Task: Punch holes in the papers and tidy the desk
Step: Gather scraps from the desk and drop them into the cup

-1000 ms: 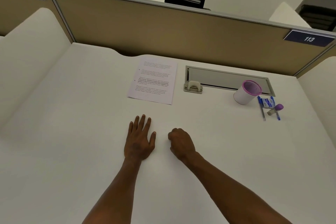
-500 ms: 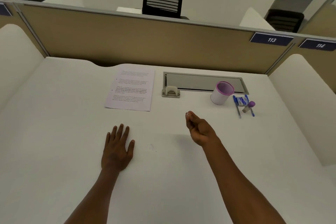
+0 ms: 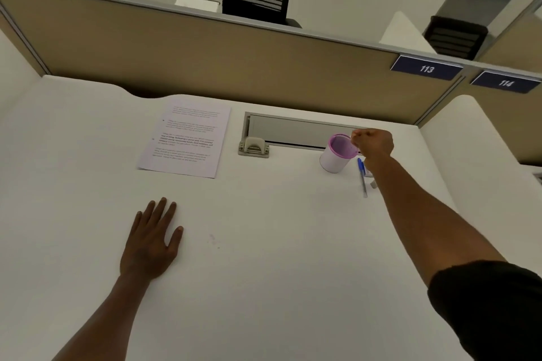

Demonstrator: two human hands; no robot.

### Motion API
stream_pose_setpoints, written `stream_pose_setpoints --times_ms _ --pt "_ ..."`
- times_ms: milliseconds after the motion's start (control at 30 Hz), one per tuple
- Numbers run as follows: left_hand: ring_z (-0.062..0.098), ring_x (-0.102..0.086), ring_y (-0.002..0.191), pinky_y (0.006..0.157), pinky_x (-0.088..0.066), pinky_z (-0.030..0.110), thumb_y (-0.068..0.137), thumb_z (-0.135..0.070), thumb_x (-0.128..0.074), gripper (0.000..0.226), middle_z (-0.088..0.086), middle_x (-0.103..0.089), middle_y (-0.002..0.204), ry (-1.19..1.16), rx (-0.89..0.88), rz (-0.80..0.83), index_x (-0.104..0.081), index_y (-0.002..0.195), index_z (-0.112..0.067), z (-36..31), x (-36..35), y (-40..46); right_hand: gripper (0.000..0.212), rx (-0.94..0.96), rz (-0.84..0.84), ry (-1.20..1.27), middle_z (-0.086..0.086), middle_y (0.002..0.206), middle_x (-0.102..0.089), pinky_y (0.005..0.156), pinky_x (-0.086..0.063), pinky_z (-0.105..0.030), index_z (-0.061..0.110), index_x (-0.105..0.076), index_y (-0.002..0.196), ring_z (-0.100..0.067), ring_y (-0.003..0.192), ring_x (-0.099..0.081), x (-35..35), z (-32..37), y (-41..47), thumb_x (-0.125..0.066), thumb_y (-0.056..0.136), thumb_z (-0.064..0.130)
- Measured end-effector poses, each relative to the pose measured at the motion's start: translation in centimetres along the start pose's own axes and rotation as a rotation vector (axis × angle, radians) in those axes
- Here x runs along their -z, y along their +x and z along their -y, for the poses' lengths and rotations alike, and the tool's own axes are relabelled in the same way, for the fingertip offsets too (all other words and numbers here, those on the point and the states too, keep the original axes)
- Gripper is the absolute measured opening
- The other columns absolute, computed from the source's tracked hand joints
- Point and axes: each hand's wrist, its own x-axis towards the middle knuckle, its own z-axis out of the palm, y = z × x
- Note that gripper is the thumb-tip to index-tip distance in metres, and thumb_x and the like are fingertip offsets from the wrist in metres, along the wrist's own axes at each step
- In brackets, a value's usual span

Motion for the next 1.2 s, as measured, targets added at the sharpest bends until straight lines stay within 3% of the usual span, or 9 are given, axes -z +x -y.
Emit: stream_pose_setpoints --times_ms 67,133,300,700,867,1000,1200 --pt "0.013 -0.007 0.155 0.126 -0.009 0.039 0.095 -0.056 -0.029 0.068 -0.007 -0.016 0.166 0.008 0.002 -0.001 -0.022 0.158 -0.03 0.1 -0.1 0.0 0.021 0.173 0.012 -0.124 -0.015 0.101 -0.073 0.092 -0.054 -0.041 0.003 -0.074 0.097 -0.029 0.098 -0.067 -0.9 -0.4 0.5 -0.069 0.085 0.019" --pt "0.013 -0.007 0.155 0.126 -0.008 0.037 0.095 -0.056 -0.029 0.068 -0.007 -0.015 0.166 0.016 0.004 -0.001 -0.02 0.158 -0.031 0.3 -0.3 0.1 0.019 0.311 0.077 -0.216 -0.015 0.104 -0.073 0.093 -0.052 -0.037 0.003 -0.075 0.1 -0.029 0.102 -0.066 -1.6 -0.9 1.0 -0.066 0.087 0.013" --pt "0.012 -0.006 0.155 0.126 -0.005 0.034 0.095 -0.057 -0.029 0.068 -0.009 -0.014 0.167 0.04 0.006 0.005 -0.015 0.158 -0.035 0.7 -0.8 0.3 0.02 0.523 0.174 -0.441 -0.013 0.111 -0.072 0.094 -0.05 -0.035 0.005 -0.075 0.104 -0.029 0.107 -0.064 -2.9 -1.4 2.0 -0.064 0.089 0.008" --pt "0.013 -0.007 0.155 0.126 -0.012 0.04 0.097 -0.054 -0.031 0.065 -0.007 -0.017 0.166 0.06 0.005 -0.009 -0.023 0.157 -0.03 0.2 -0.3 0.1 0.033 0.524 0.102 -0.529 -0.019 0.102 -0.072 0.089 -0.05 -0.034 -0.001 -0.071 0.107 -0.034 0.098 -0.066 -4.5 -2.0 3.7 -0.067 0.089 0.026" --pt "0.012 -0.005 0.155 0.126 -0.01 0.038 0.098 -0.054 -0.03 0.065 -0.008 -0.014 0.167 0.075 0.015 -0.003 -0.02 0.158 -0.03 0.1 -0.1 0.0 0.032 0.616 0.181 -0.622 -0.022 0.111 -0.069 0.093 -0.049 -0.039 0.001 -0.07 0.112 -0.039 0.106 -0.062 -4.9 -2.0 3.8 -0.072 0.085 0.018" --pt "0.011 -0.004 0.155 0.126 -0.01 0.039 0.098 -0.054 -0.029 0.065 -0.008 -0.014 0.167 0.078 0.015 0.001 -0.019 0.158 -0.031 0.1 -0.2 0.1 0.025 0.648 0.11 -0.609 -0.018 0.104 -0.073 0.089 -0.051 -0.036 0.004 -0.074 0.105 -0.036 0.1 -0.066 -4.8 -1.9 3.6 -0.069 0.087 0.019" --pt "0.012 -0.006 0.155 0.126 -0.012 0.04 0.098 -0.052 -0.034 0.065 -0.007 -0.017 0.166 0.056 0.008 -0.025 -0.022 0.158 -0.031 0.0 -0.2 0.1 0.019 0.703 -0.021 -0.259 -0.011 0.097 -0.076 0.091 -0.049 -0.029 0.01 -0.077 0.096 -0.026 0.093 -0.07 -5.1 0.4 0.1 -0.061 0.086 0.011"
